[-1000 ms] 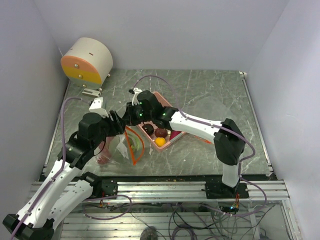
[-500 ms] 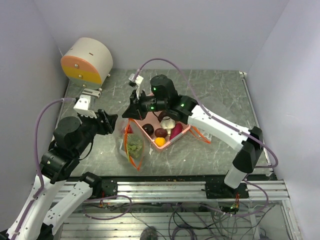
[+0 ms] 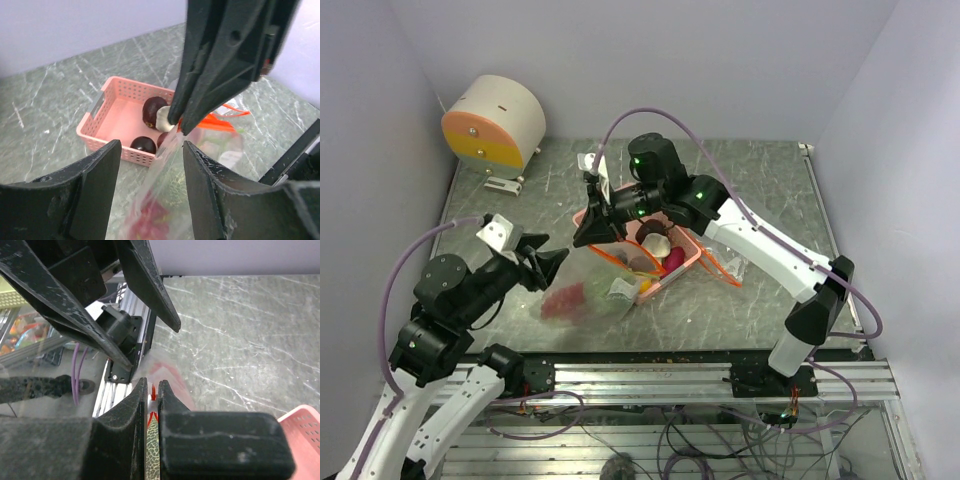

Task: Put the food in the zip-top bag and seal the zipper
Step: Zip the zipper food storage bag at the center of the board.

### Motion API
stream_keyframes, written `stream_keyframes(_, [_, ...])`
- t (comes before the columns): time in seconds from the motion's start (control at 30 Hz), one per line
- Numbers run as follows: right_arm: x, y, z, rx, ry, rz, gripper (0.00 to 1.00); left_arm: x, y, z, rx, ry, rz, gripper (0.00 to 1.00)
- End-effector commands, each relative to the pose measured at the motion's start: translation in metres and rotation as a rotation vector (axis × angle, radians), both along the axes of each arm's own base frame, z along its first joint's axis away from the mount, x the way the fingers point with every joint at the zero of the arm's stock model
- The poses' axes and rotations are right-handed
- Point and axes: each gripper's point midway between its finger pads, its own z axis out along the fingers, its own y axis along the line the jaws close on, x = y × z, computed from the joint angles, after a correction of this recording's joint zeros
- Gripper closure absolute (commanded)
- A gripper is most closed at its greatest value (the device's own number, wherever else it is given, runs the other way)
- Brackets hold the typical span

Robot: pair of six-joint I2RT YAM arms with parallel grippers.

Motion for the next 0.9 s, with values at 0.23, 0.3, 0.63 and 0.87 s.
stream_keyframes(0.23, [-0.003, 0.003, -0.005, 0.015, 0.006, 0.041, 1.0, -0.022, -0.031, -0.009, 0.017, -0.061, -0.24, 0.34])
stream_keyframes(0.3, [-0.003, 0.003, -0.007, 0.014, 0.007, 0.041, 1.0, -0.017, -0.029, -0.02, 0.042, -0.034, -0.222, 0.34])
stream_keyframes(0.63, [-0.006, 0.003, -0.003, 0.038, 0.007, 0.057, 1.0, -0.017, -0.048, -0.035, 0.02, 0.025, -0.314, 0.35])
stream_keyframes(0.87, [-0.009, 0.003, -0.003, 0.048, 0.012, 0.069, 1.0, -0.018, -0.066, -0.044, -0.007, 0.061, -0.415, 0.54])
